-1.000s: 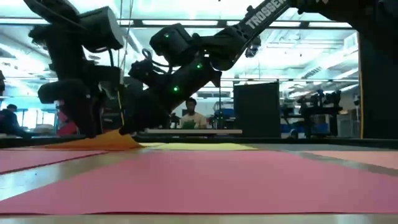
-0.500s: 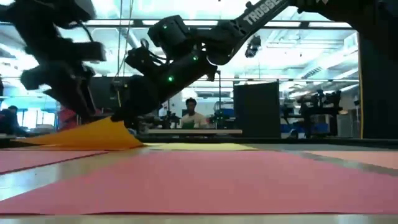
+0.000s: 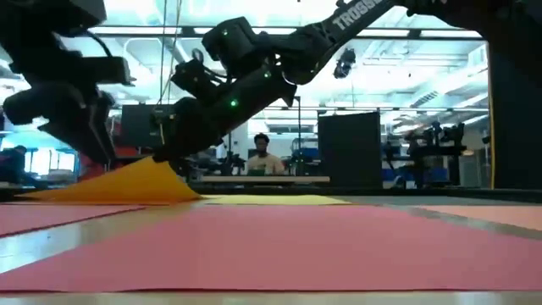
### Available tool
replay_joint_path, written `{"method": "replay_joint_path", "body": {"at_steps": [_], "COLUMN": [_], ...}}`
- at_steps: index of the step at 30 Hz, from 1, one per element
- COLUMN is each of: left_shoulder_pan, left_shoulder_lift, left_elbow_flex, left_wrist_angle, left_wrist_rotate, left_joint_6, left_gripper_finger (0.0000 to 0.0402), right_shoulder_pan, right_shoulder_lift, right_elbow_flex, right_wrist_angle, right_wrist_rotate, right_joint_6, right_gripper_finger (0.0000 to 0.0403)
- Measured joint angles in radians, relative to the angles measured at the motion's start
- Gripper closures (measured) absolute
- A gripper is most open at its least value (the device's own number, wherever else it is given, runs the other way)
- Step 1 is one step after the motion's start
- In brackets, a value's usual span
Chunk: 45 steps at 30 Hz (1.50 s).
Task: Organize paper
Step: Stack the yellow paper on top of the yellow paper
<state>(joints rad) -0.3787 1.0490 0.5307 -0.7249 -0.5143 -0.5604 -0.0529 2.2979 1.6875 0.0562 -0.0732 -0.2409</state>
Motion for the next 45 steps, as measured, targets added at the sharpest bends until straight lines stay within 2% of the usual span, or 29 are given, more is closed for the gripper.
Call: {"method": "replay_joint_path", "body": {"at_steps": [5, 11, 21, 27, 35, 45], "left_shoulder_pan": [-0.016, -0.016, -0.016, -0.016, -0.016, -0.016], "left_shoulder_lift": [0.059, 0.105, 0.111, 0.106, 0.105, 0.105], "left_elbow_flex": [0.0, -0.041, -0.086, -0.087, -0.05, 0.121], "left_wrist_angle": [-0.055, -0.077, -0.049, -0.053, -0.066, -0.194], "left_wrist_rotate": [-0.054, -0.063, -0.101, -0.124, -0.115, -0.142], "left_joint_6": [-0.067, -0.147, -0.262, -0.263, -0.256, -0.2], "left_gripper_finger": [0.0219, 0.0219, 0.0225, 0.0268, 0.0391, 0.0402], "right_shoulder_pan": [-0.004, -0.004, -0.003, -0.004, -0.004, -0.005], "right_shoulder_lift": [-0.011, -0.026, -0.054, -0.062, -0.064, -0.179], "right_elbow_flex": [0.0, 0.0, 0.0, 0.0, 0.0, 0.0], "right_wrist_angle": [-0.011, -0.013, -0.013, -0.024, -0.051, -0.198], "right_wrist_rotate": [0.0, -0.003, -0.01, -0.017, -0.027, 0.001], "right_joint_6": [-0.005, -0.016, -0.026, -0.026, -0.025, -0.067], "right_gripper_finger": [0.0403, 0.0403, 0.0403, 0.0403, 0.0403, 0.0403]}}
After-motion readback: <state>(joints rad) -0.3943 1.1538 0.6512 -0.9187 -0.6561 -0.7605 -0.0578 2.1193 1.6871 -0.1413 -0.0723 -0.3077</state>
